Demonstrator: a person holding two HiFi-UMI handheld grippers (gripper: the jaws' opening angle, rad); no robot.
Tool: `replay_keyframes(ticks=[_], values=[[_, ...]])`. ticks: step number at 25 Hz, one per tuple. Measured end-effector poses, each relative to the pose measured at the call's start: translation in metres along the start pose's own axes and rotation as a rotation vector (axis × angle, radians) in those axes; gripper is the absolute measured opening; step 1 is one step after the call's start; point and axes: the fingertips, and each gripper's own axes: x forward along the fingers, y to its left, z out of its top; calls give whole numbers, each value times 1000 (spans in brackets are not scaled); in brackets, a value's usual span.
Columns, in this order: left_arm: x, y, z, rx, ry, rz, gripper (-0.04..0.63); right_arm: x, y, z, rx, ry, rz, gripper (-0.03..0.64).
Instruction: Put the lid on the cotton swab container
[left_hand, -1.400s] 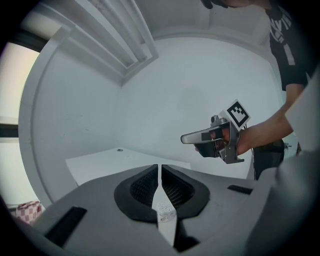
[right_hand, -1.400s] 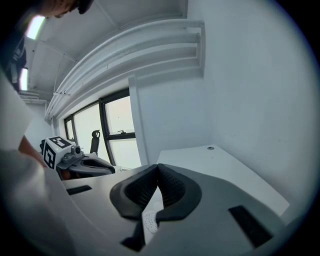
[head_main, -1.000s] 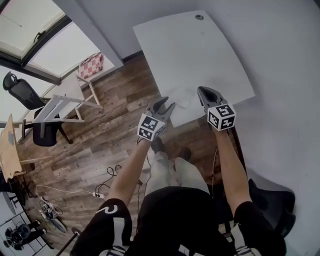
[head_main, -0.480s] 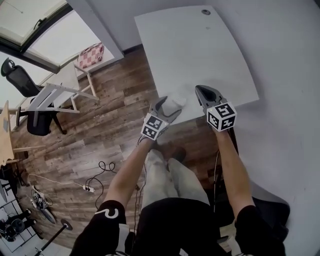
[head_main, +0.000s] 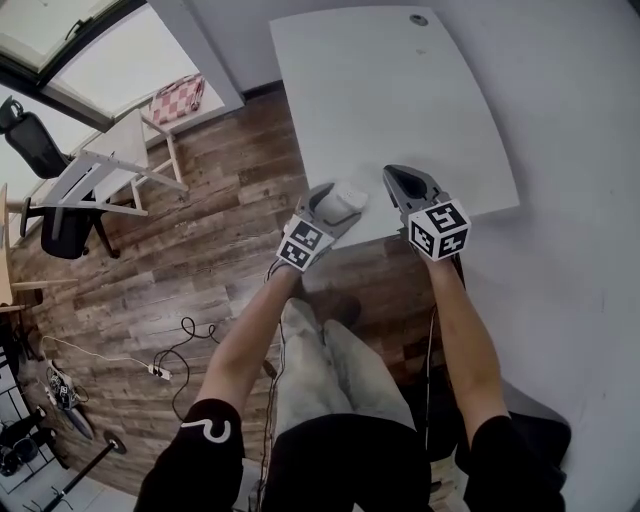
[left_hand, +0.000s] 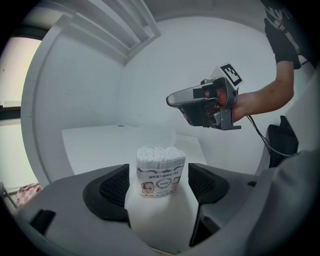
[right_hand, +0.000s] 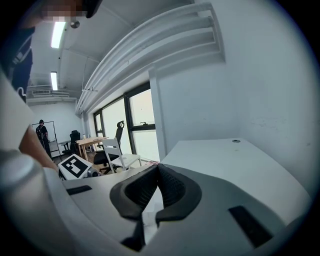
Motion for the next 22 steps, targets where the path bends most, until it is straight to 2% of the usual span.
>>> replay_keyframes(ticks=[8, 11, 13, 22], values=[[10, -1, -3, 43, -2, 19, 359, 11, -10, -10, 9, 0, 6, 14], [10, 1, -5, 45, 1, 26, 356, 16, -11, -11, 5, 4, 8, 14], [8, 2, -5, 44, -1, 26, 313, 18, -10, -10, 6, 4, 8, 14], [9, 2, -7, 45, -10, 28, 311, 20, -11, -20, 14, 7, 10, 14]])
